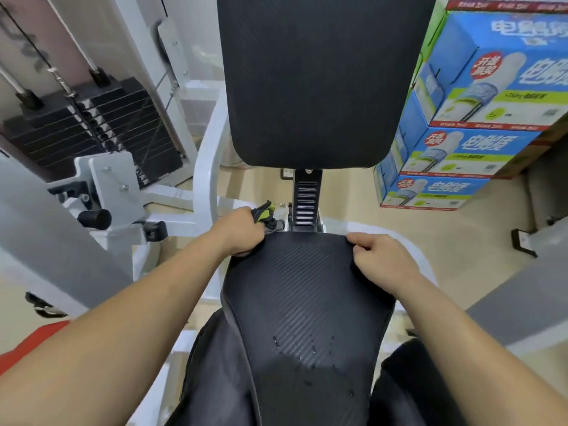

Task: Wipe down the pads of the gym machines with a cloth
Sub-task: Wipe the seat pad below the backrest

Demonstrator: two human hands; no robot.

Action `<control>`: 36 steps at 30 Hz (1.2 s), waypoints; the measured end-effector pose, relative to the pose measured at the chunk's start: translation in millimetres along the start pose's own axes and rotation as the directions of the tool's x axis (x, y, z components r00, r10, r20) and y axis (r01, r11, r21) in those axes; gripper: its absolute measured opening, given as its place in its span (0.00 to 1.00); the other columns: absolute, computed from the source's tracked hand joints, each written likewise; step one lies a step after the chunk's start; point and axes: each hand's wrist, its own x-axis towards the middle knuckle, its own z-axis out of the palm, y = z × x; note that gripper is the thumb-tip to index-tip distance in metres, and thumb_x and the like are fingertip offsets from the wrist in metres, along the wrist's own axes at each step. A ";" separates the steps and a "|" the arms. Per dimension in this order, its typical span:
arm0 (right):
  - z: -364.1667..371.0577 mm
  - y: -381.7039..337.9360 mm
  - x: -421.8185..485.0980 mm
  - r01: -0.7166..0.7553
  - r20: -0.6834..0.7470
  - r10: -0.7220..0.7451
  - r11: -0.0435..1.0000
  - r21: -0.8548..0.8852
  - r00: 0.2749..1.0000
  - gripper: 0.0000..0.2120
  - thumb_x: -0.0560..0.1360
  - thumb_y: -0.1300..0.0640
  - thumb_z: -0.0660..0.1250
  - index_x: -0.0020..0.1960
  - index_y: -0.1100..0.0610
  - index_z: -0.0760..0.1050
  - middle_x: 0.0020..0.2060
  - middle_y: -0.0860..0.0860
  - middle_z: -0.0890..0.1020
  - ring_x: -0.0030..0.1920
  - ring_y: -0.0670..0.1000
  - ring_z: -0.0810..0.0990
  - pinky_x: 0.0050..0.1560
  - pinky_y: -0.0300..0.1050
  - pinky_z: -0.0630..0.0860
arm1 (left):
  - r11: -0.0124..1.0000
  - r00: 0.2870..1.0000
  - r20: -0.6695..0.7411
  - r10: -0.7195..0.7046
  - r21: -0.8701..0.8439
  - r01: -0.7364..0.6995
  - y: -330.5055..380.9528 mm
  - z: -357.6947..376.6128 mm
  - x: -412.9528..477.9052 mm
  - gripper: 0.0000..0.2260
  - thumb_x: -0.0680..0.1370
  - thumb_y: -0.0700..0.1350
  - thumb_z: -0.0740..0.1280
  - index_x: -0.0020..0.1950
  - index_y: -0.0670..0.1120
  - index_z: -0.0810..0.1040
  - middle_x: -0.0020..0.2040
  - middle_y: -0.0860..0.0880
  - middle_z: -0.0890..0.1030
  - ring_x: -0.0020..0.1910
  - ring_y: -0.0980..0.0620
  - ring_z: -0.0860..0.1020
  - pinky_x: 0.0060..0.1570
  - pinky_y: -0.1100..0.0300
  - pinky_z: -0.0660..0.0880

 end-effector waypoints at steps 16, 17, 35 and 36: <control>5.6 19.0 4.9 0.027 0.051 -0.044 0.954 0.297 0.998 0.18 0.77 0.60 0.65 0.65 0.50 0.82 0.65 0.45 0.81 0.66 0.48 0.76 0.67 0.43 0.69 | 0.990 0.978 -0.193 0.076 -0.106 -0.098 -10.7 12.1 -38.8 0.09 0.81 0.51 0.63 0.59 0.49 0.74 0.51 0.48 0.80 0.50 0.44 0.78 0.46 0.53 0.72; 6.2 23.0 0.2 0.049 0.047 -0.068 0.941 0.334 0.997 0.18 0.79 0.60 0.65 0.67 0.52 0.81 0.65 0.45 0.80 0.66 0.48 0.75 0.65 0.42 0.67 | 0.986 0.971 -0.223 0.089 -0.115 -0.117 -10.7 13.2 -52.8 0.09 0.80 0.51 0.64 0.58 0.50 0.75 0.51 0.48 0.80 0.50 0.44 0.78 0.47 0.53 0.73; 17.0 70.0 -71.1 0.179 -0.245 -0.052 0.828 0.532 0.968 0.17 0.81 0.50 0.65 0.49 0.65 0.80 0.49 0.65 0.81 0.49 0.66 0.78 0.50 0.58 0.79 | 0.859 0.841 -0.180 0.510 0.050 -0.510 47.2 64.9 -262.6 0.16 0.73 0.57 0.62 0.61 0.63 0.72 0.55 0.64 0.76 0.56 0.59 0.73 0.58 0.56 0.72; 17.8 69.3 -74.5 0.207 -0.264 -0.070 0.818 0.537 0.962 0.15 0.80 0.51 0.65 0.48 0.63 0.80 0.46 0.63 0.82 0.49 0.66 0.77 0.48 0.56 0.79 | 0.839 0.829 -0.132 0.543 0.032 -0.544 46.3 62.7 -267.3 0.15 0.74 0.56 0.62 0.61 0.63 0.72 0.55 0.64 0.75 0.56 0.59 0.72 0.58 0.58 0.71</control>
